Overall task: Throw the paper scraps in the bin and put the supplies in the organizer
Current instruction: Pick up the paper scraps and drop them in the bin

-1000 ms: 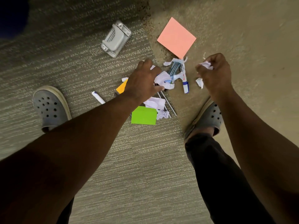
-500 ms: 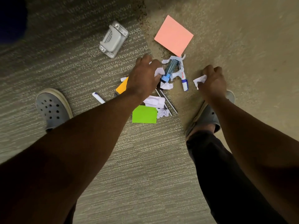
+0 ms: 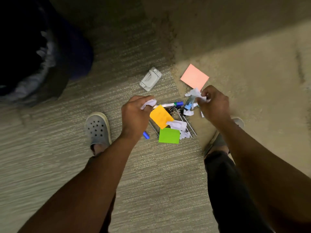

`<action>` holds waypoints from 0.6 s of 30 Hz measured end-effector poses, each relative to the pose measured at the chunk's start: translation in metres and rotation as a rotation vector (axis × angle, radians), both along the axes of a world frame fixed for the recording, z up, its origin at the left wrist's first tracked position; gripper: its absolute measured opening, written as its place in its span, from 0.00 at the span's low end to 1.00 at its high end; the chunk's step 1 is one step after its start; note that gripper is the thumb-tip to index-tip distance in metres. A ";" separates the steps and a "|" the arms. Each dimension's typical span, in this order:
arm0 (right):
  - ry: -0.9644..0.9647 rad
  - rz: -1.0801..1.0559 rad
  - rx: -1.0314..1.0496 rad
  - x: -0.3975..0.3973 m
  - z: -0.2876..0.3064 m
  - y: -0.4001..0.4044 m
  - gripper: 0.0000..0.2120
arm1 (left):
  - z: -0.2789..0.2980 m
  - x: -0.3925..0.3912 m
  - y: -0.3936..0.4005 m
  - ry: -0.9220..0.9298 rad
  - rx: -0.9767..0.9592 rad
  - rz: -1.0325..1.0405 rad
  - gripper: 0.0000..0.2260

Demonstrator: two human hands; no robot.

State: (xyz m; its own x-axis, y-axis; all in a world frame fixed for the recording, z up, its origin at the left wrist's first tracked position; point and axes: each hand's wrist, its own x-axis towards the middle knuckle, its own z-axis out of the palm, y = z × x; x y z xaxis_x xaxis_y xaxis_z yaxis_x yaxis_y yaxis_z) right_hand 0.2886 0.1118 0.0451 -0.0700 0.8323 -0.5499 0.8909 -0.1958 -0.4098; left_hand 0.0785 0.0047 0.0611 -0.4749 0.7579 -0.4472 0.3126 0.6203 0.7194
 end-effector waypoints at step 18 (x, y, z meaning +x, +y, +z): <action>0.631 0.447 0.184 -0.395 0.129 -0.016 0.16 | 0.140 -0.281 0.004 0.591 0.015 0.197 0.18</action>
